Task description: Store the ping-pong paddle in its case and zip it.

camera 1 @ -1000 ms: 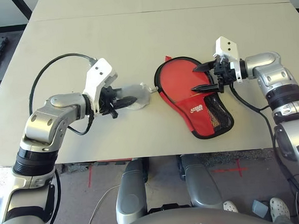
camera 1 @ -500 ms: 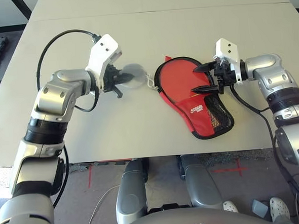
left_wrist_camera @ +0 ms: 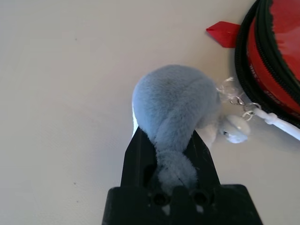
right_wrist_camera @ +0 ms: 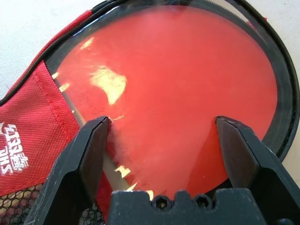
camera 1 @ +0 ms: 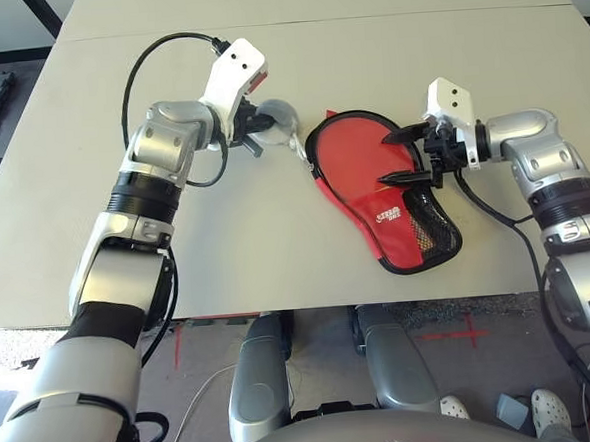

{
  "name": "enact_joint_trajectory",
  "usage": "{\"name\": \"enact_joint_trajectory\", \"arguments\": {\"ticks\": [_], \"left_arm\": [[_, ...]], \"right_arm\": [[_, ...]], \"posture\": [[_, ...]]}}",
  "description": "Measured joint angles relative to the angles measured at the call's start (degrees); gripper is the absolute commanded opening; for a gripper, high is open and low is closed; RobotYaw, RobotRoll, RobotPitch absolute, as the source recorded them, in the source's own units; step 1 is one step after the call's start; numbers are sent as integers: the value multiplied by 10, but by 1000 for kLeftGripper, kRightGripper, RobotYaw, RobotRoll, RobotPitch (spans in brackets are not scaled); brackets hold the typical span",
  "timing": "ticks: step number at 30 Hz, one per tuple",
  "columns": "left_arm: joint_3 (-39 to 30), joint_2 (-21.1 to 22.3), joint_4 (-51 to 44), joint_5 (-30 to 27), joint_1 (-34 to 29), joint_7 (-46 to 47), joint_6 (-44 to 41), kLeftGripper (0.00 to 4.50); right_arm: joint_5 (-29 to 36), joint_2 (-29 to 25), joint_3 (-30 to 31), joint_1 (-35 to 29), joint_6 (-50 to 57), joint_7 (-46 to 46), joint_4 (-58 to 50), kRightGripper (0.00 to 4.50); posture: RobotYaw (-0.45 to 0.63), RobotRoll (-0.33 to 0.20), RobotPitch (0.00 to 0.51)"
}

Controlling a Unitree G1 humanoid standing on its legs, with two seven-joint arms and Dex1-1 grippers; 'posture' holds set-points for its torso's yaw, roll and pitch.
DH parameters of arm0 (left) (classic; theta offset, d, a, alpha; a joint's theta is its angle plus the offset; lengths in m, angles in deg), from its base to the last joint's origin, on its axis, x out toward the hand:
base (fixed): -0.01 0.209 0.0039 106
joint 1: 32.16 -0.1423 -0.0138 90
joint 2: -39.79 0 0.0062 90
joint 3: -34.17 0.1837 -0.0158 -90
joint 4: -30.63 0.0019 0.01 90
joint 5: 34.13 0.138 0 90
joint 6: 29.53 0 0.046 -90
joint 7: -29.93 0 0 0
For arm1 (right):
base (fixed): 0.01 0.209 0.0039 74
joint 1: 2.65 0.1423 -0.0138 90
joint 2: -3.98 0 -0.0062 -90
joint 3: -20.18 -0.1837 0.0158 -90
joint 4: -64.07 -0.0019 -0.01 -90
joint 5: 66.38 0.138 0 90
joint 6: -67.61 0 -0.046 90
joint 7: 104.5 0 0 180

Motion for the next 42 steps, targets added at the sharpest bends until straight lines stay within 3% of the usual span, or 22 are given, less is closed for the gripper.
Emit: {"name": "enact_joint_trajectory", "arguments": {"ticks": [12, 18, 31, 42], "left_arm": [[16, 11, 127, 96, 69, 60, 83, 202], [12, 3, 168, 107, 95, 79, 112, 199], [-45, -133, 328, 107, 173, 261, 230, 197], [-100, -225, 377, 105, 200, 362, 284, 196]], "right_arm": [[0, 0, 0, -15, 6, 0, -28, 4500], [0, 0, 0, -19, 7, -1, -34, 4500], [0, -3, -1, -28, 13, 0, -51, 4500], [0, -10, -4, -37, 27, 2, -71, 4500]], "posture": [[-45, 0, 274], [-46, 0, 274], [-76, 0, 283], [-107, 0, 291]]}}
